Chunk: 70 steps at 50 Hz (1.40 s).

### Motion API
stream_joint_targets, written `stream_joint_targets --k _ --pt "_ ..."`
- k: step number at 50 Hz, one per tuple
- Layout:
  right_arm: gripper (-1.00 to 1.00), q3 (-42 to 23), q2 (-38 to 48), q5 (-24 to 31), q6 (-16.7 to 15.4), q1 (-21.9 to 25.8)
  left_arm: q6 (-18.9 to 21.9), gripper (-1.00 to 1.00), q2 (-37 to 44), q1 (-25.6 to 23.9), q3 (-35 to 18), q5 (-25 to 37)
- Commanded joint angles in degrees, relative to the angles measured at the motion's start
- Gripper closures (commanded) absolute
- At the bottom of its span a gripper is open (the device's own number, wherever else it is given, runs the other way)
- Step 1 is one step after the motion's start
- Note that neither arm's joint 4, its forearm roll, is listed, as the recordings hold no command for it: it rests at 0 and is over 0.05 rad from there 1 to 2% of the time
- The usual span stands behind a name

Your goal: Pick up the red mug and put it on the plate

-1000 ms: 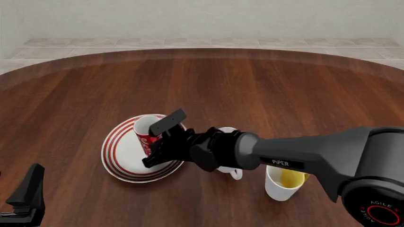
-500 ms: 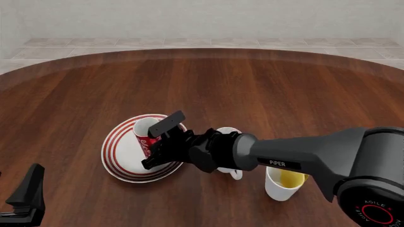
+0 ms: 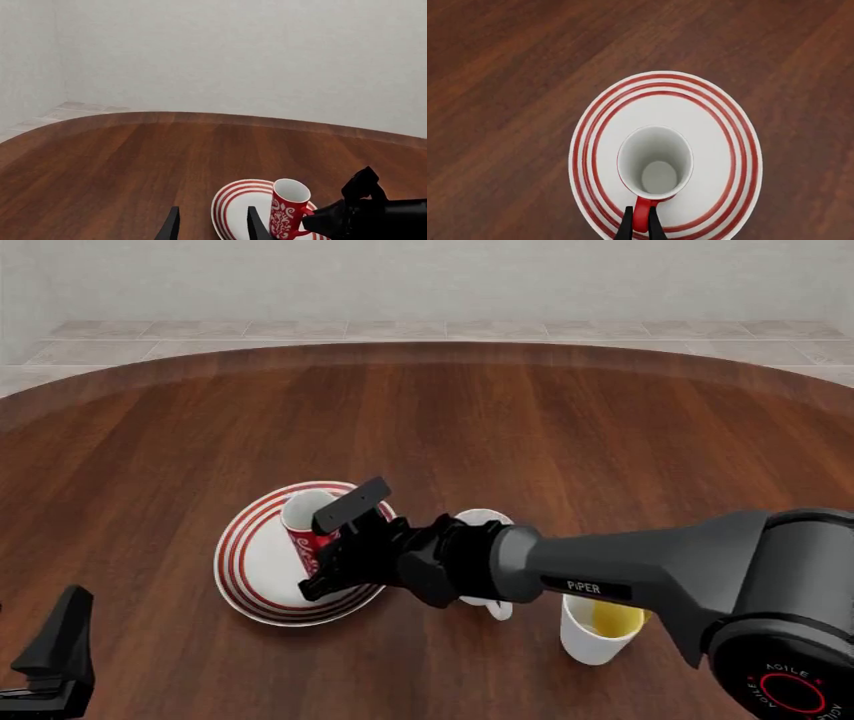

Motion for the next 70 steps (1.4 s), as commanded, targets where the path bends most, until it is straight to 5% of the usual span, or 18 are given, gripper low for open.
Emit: stream_joint_targets --k 1,70 --pt "1.00 0.11 -0.19 -0.40 0.44 0.03 -0.10 -1.00 0.00 0.02 -0.03 -0.01" --pt "1.00 0.23 1.98 -0.62 1.66 0.99 -0.49 -1.00 0.00 0.05 0.20 -0.50"
